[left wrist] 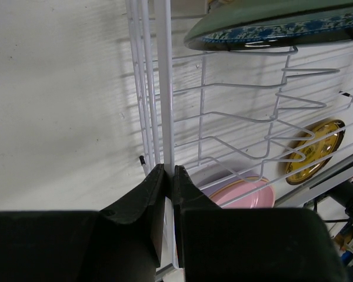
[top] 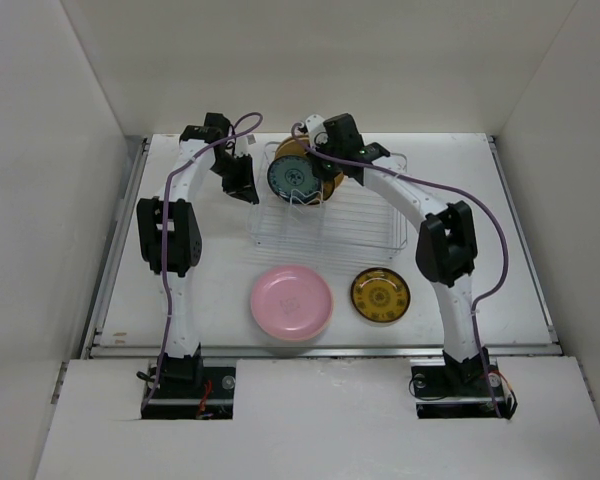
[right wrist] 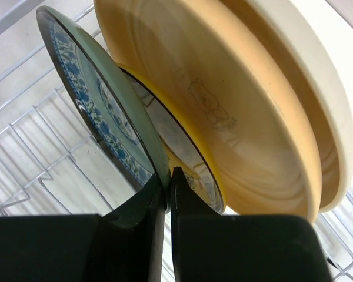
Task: Unload the plates from the dish rack
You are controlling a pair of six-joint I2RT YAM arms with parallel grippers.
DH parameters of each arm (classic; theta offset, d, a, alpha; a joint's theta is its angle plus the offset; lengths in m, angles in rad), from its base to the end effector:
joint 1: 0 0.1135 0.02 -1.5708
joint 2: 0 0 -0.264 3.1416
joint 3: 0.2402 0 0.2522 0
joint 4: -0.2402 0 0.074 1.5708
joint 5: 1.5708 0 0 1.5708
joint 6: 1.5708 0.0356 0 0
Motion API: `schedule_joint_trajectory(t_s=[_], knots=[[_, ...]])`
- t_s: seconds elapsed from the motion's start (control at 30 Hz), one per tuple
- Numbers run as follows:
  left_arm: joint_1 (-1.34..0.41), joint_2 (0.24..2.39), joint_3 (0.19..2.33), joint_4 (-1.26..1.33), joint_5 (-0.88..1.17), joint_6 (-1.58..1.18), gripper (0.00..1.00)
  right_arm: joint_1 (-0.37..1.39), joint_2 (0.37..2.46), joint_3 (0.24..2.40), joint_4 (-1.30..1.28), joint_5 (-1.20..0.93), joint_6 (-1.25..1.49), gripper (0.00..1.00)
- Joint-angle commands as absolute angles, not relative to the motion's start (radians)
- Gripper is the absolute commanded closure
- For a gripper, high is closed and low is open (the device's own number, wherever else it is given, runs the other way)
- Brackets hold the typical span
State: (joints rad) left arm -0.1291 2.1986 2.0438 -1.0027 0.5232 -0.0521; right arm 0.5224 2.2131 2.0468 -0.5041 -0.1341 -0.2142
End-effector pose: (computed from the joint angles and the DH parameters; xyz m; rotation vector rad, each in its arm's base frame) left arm 0.4623 -0.0780 0.2527 0.2534 2.6718 -0.7653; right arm 0.4442 0.2612 0.2756 -0.8789 2.0746 0.3165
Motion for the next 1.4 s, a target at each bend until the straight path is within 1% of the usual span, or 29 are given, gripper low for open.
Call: schedule_joint_trajectory(t_s=[0.0, 0.2, 0.43, 0.6, 0.7, 0.73, 0.83, 0.87, 0.9, 0.93, 0.97, 1.0, 1.07, 1.1, 1.23, 1.37], knots=[[-0.123, 2.244, 2.046, -1.063, 0.489, -0.040, 1.00, 0.531, 2.157, 2.039, -0.479, -0.130, -0.176, 1.00], [-0.123, 2.244, 2.046, -1.054, 0.511, -0.083, 1.00, 0.531, 2.040, 2.006, -0.385, -0.052, -0.187, 1.00], [-0.104, 2.235, 2.011, -1.017, 0.554, -0.147, 1.00, 0.531, 1.876, 1.902, -0.299, -0.066, -0.187, 1.00], [-0.086, 2.223, 1.991, -1.008, 0.586, -0.166, 1.00, 0.531, 1.789, 1.818, -0.334, -0.113, -0.037, 1.00], [-0.077, 2.200, 1.947, -0.988, 0.642, -0.186, 1.00, 0.508, 1.689, 1.691, -0.373, -0.193, 0.076, 1.00], [-0.068, 2.191, 1.947, -0.988, 0.658, -0.186, 1.00, 0.482, 1.662, 1.615, -0.408, -0.245, 0.104, 1.00], [-0.042, 2.191, 1.934, -0.977, 0.669, -0.176, 1.00, 0.421, 1.553, 1.493, -0.481, -0.366, 0.192, 1.00], [-0.032, 2.201, 1.934, -0.986, 0.678, -0.176, 1.00, 0.378, 1.507, 1.409, -0.548, -0.468, 0.201, 1.00], [-0.017, 2.201, 1.934, -0.986, 0.678, -0.176, 1.00, 0.358, 1.487, 1.363, -0.586, -0.526, 0.201, 1.00], [-0.017, 2.201, 1.934, -0.986, 0.692, -0.176, 1.00, 0.322, 1.448, 1.263, -0.656, -0.625, 0.201, 1.00], [-0.017, 2.201, 1.934, -0.986, 0.692, -0.166, 1.00, 0.308, 1.448, 1.206, -0.678, -0.664, 0.201, 1.00], [-0.017, 2.201, 1.925, -0.995, 0.692, -0.166, 1.00, 0.296, 1.393, 1.146, -0.687, -0.696, 0.210, 1.00], [-0.017, 2.201, 1.925, -0.996, 0.692, -0.166, 1.00, 0.275, 1.317, 1.036, -0.687, -0.718, 0.250, 1.00], [-0.017, 2.189, 1.910, -0.982, 0.692, -0.179, 1.00, 0.252, 1.224, 0.946, -0.677, -0.718, 0.271, 1.00], [-0.006, 2.146, 1.812, -0.908, 0.736, -0.253, 1.00, 0.209, 1.033, 0.810, -0.666, -0.709, 0.376, 1.00], [0.003, 2.103, 1.740, -0.865, 0.776, -0.299, 1.00, 0.164, 0.974, 0.684, -0.684, -0.697, 0.460, 1.00]])
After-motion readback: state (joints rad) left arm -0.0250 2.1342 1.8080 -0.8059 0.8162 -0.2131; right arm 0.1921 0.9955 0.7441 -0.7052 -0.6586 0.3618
